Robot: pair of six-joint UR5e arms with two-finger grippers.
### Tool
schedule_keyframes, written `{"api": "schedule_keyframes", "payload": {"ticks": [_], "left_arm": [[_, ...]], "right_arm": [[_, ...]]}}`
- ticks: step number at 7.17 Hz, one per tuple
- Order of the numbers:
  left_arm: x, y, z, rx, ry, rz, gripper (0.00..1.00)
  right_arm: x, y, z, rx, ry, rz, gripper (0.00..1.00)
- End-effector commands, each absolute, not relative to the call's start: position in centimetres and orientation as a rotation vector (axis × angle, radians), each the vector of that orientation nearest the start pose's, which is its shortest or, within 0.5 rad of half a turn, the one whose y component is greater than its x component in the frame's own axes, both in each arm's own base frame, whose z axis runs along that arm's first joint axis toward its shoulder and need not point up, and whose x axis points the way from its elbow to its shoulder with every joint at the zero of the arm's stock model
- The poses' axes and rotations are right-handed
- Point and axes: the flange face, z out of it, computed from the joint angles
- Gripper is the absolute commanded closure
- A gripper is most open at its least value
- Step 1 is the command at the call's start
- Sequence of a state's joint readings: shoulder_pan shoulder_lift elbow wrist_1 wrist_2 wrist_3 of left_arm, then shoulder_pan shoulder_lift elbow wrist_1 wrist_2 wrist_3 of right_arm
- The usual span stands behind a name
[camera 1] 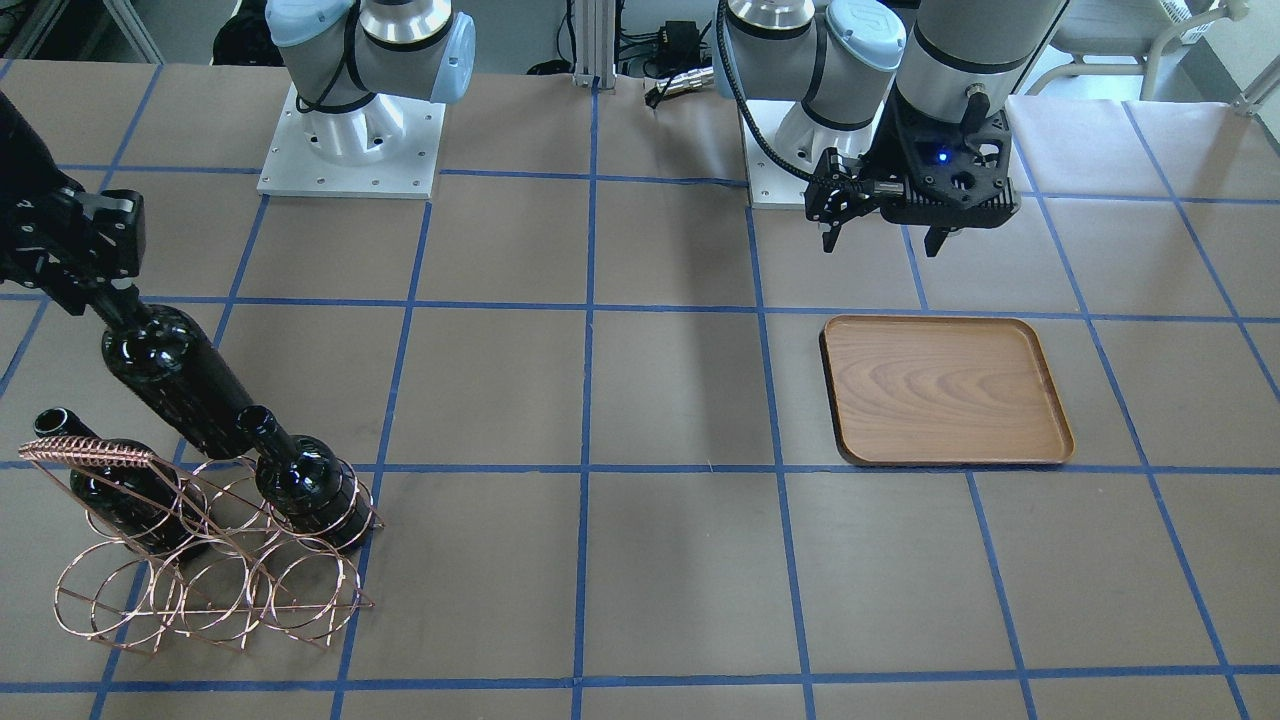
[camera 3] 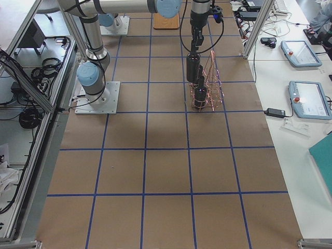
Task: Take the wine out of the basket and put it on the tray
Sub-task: 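Carry the bottle toward the tray and stand it upright on the table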
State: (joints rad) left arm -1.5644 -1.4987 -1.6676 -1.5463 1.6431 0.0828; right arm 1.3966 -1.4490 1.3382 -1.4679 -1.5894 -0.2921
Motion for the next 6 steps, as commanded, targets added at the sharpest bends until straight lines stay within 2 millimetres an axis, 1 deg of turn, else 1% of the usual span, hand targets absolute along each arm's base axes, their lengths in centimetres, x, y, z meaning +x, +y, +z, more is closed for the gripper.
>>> {"api": "schedule_keyframes", "payload": {"ticks": [1,2,3,4,5,6], "left_arm": [[-12.1,-46.2,48.0,0.11,3.066,-0.004,0.0],[-11.5,-46.4,48.1,0.092,3.066,-0.006,0.0],[-10.7,-46.5,48.4,0.068,3.066,-0.019,0.0],[-10.3,-46.7,48.5,0.088,3.068,-0.024,0.0],[-10.3,-46.6,48.4,0.107,3.066,-0.016,0.0],[-10.1,-46.5,48.6,0.102,3.065,-0.018,0.0]], "right_arm": [[9.0,-52.1,49.6,-0.139,3.146,0.114,0.71],[12.2,-50.9,48.0,0.002,3.153,0.157,0.72],[16.2,-50.3,47.5,0.088,3.162,0.121,0.72],[22.1,-49.7,46.1,0.154,3.167,0.077,0.72],[28.6,-49.3,44.3,0.129,3.173,0.008,0.71],[33.1,-49.2,42.8,0.26,3.143,-0.017,0.71]]}}
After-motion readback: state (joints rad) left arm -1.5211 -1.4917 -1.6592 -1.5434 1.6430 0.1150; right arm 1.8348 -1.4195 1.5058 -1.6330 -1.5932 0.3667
